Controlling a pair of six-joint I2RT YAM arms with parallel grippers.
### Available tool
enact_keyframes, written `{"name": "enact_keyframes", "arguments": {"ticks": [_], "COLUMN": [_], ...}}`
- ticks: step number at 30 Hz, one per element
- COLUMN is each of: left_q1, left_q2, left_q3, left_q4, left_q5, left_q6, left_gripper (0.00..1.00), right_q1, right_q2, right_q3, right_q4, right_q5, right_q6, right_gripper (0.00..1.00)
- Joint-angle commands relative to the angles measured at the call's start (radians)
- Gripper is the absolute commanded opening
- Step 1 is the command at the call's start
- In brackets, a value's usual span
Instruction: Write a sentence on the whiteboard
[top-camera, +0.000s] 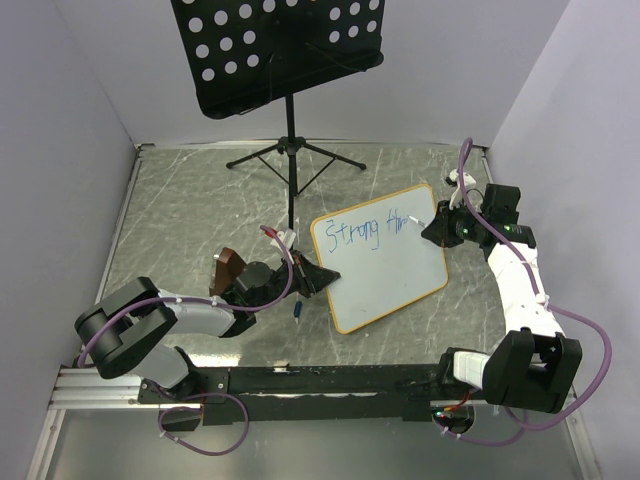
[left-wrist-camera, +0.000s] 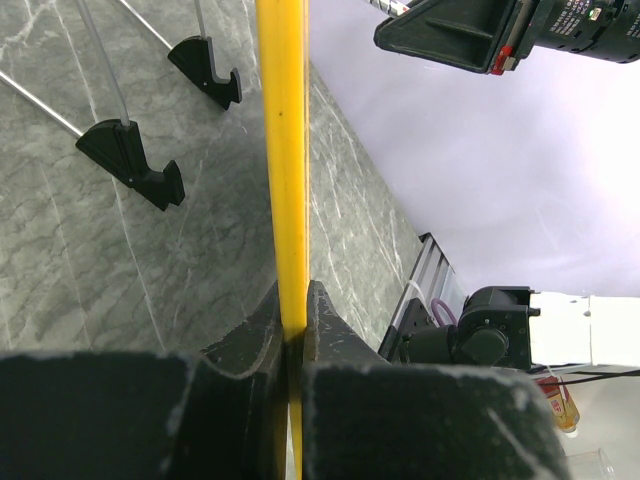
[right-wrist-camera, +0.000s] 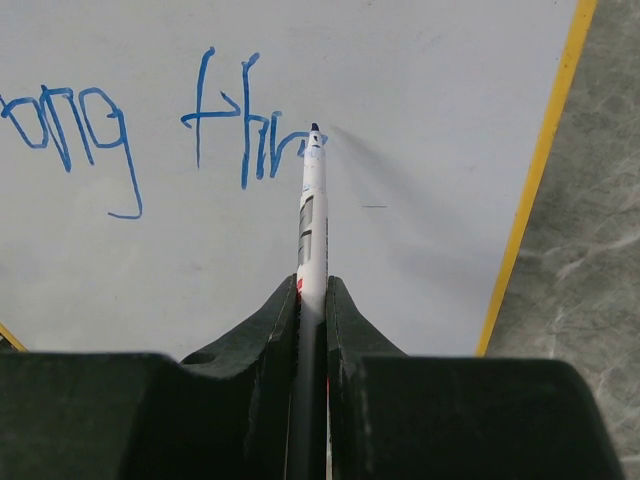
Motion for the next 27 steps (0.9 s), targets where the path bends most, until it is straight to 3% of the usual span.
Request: {"name": "enact_keyframes", "arguments": {"ticks": [1, 27], "left_q1": [-0.003, -0.003], "left_q2": [-0.008, 0.004], "left_q3": [0.03, 0.029], "left_q4": [0.097, 0.105], "left_q5": [0.04, 0.041], "left_q6": [0.031, 0.021], "left_gripper": [0.01, 0.01], "right_q1": [-0.007, -0.005], "right_q2": [-0.016, 0.026], "right_q3": [0.011, 0.005], "right_q4": [0.036, 0.062], "right_q5": [-0.02, 0.027], "right_q6": [-0.021, -0.004], "right_gripper": [0.0, 0.0]}}
